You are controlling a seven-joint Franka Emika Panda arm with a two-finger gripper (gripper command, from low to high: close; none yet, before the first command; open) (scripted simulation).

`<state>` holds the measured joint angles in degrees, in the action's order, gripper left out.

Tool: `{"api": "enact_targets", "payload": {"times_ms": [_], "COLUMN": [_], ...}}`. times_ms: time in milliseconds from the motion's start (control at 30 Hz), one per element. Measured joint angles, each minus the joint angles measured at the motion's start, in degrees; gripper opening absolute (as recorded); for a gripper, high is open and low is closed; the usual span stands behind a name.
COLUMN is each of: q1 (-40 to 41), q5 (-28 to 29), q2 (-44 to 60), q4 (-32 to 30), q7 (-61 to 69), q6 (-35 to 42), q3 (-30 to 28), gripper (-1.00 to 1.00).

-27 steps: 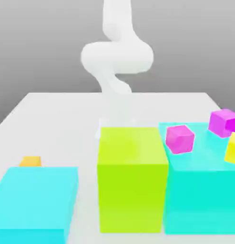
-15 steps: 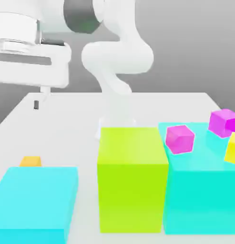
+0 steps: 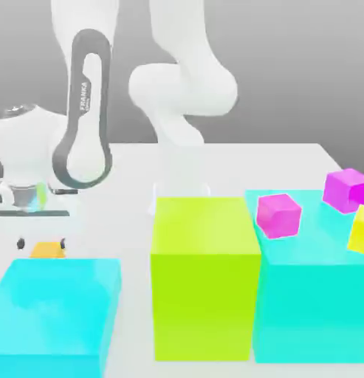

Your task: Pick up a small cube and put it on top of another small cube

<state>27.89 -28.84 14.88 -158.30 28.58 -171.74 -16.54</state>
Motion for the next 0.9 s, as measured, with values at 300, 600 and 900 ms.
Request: {"api": "enact_targets", "payload": {"times_ms": [300, 600, 900], "q1": [0.85, -6.31, -16.95], "q5": [-0.01, 26.78, 19.83], "q2": [0.18, -13.27, -23.63], "q4": [0.02, -2.89, 7.54], "q7": [0.00, -19.42, -39.63], "q6": [-0.10, 9.93, 27.87], "q3": [0.84, -10.26, 3.62], "gripper": [-1.00, -1.00, -1.00]}}
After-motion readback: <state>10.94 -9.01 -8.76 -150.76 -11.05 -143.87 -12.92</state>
